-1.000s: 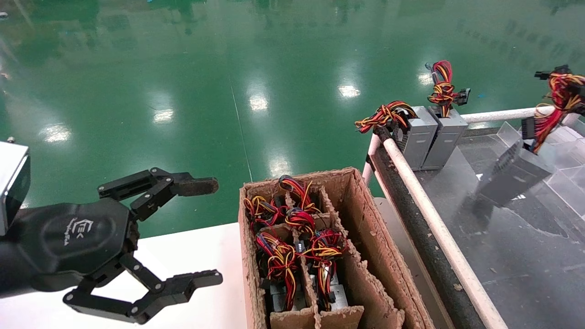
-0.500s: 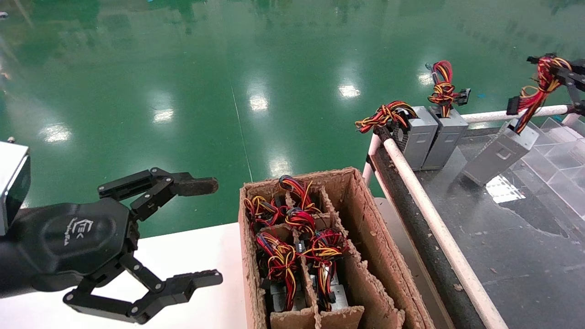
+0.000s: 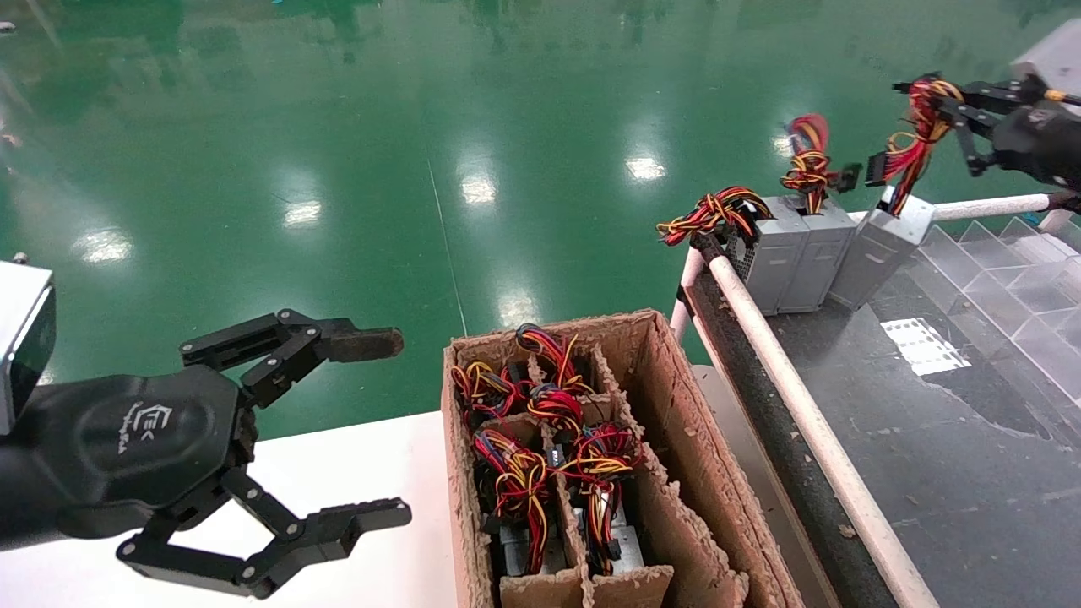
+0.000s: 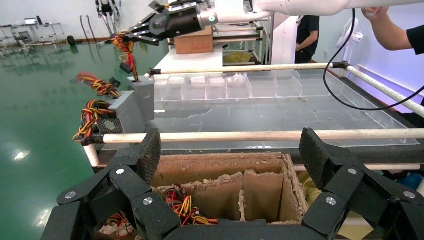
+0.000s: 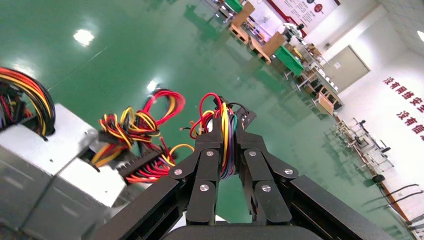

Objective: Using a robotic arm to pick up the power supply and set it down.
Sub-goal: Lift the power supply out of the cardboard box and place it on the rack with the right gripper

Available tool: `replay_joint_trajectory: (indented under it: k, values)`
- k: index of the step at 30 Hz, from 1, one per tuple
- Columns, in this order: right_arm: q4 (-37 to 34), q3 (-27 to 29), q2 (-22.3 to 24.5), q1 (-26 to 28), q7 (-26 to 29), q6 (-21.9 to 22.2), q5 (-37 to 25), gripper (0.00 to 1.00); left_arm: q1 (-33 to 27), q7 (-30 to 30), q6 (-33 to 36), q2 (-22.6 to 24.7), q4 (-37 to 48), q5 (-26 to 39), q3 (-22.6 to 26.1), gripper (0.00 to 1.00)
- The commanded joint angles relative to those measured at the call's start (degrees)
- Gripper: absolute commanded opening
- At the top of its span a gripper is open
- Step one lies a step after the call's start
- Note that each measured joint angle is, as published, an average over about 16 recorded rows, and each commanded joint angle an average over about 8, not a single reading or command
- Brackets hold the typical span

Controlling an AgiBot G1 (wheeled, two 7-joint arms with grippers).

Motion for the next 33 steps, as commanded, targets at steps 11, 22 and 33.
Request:
replay_joint_trajectory:
  k: [11, 22, 33]
  values:
    - [-2.8, -0.6, -6.3, 1.3, -3.0, 4.7, -0.9, 0.00, 0.0, 0.0, 0.0, 0.0, 0.0, 0.0, 0.0, 1.00]
    - [-3.6, -0.2, -8.7, 0.9, -5.8, 7.2, -0.3, 0.56, 0.0, 0.0, 0.0, 0.0, 0.0, 0.0, 0.0, 1.00]
    - [-4.5, 0.3, -8.3, 0.4, -7.0, 7.6, 0.4, 1.00, 0.0, 0.0, 0.0, 0.0, 0.0, 0.0, 0.0, 1.00]
